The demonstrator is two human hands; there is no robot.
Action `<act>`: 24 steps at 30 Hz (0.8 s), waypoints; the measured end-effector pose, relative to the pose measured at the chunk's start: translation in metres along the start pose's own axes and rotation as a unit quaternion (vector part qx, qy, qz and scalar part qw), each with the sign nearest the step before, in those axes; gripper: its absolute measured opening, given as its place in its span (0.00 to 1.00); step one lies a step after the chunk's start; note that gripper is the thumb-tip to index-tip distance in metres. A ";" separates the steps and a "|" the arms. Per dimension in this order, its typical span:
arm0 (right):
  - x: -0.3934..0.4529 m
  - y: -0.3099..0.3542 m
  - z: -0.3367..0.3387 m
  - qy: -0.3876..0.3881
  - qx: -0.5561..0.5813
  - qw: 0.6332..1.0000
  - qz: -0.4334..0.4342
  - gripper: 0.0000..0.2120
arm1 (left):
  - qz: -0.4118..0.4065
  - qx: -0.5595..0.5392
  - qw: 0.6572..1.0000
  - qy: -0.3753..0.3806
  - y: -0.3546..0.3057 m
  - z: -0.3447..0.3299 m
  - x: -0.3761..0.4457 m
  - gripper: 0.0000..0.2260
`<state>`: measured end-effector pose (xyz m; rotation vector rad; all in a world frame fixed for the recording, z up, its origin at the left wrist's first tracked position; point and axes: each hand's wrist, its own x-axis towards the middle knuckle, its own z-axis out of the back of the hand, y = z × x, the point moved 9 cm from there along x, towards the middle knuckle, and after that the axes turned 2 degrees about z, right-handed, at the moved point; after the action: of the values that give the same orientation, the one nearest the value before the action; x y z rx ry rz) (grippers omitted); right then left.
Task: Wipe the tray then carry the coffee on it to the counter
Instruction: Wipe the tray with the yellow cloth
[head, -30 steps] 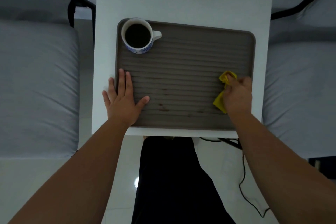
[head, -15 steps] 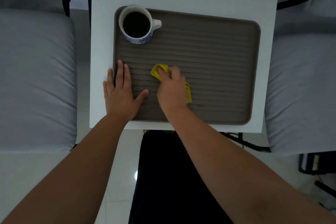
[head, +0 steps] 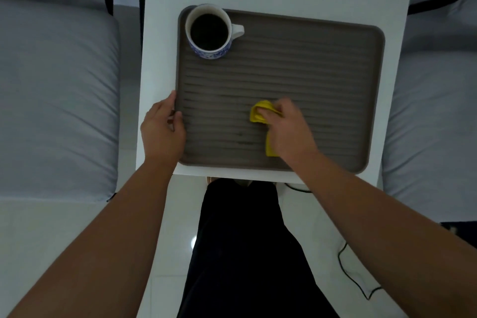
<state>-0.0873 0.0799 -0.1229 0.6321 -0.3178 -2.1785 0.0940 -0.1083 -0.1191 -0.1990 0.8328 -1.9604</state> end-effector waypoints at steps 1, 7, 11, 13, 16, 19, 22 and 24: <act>-0.011 -0.019 0.009 -0.022 0.005 0.999 -0.030 0.18 | 0.009 -0.011 1.000 -0.001 0.000 0.000 0.000 0.20; -0.078 -0.122 0.048 -0.103 0.005 0.964 -0.244 0.18 | 0.073 -0.043 0.996 -0.009 0.005 -0.001 -0.002 0.20; -0.101 -0.136 0.051 -0.165 0.074 0.914 -0.364 0.18 | 0.120 -0.058 0.991 -0.013 0.011 0.000 -0.003 0.18; -0.100 -0.127 0.047 -0.190 0.080 0.894 -0.397 0.18 | 0.139 -0.076 0.987 -0.018 0.017 -0.001 -0.003 0.17; -0.083 -0.086 0.030 -0.179 0.086 0.898 -0.392 0.10 | 0.141 -0.090 0.986 -0.007 0.026 -0.005 -0.002 0.17; -0.052 -0.017 0.002 -0.121 0.087 0.949 -0.278 0.17 | 0.150 -0.103 0.983 0.001 0.028 -0.003 -0.002 0.17; -0.030 0.036 -0.021 -0.084 0.093 0.970 -0.208 0.22 | 0.163 -0.119 0.979 0.008 0.028 -0.002 -0.001 0.17; -0.013 0.069 -0.033 -0.045 0.059 0.986 -0.149 0.23 | 0.163 -0.126 0.978 0.015 0.027 -0.002 -0.001 0.17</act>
<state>-0.0175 0.0469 -0.1171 0.6819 -0.4249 -2.4938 0.1133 -0.1144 -0.1379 -0.1700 1.0628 -1.5535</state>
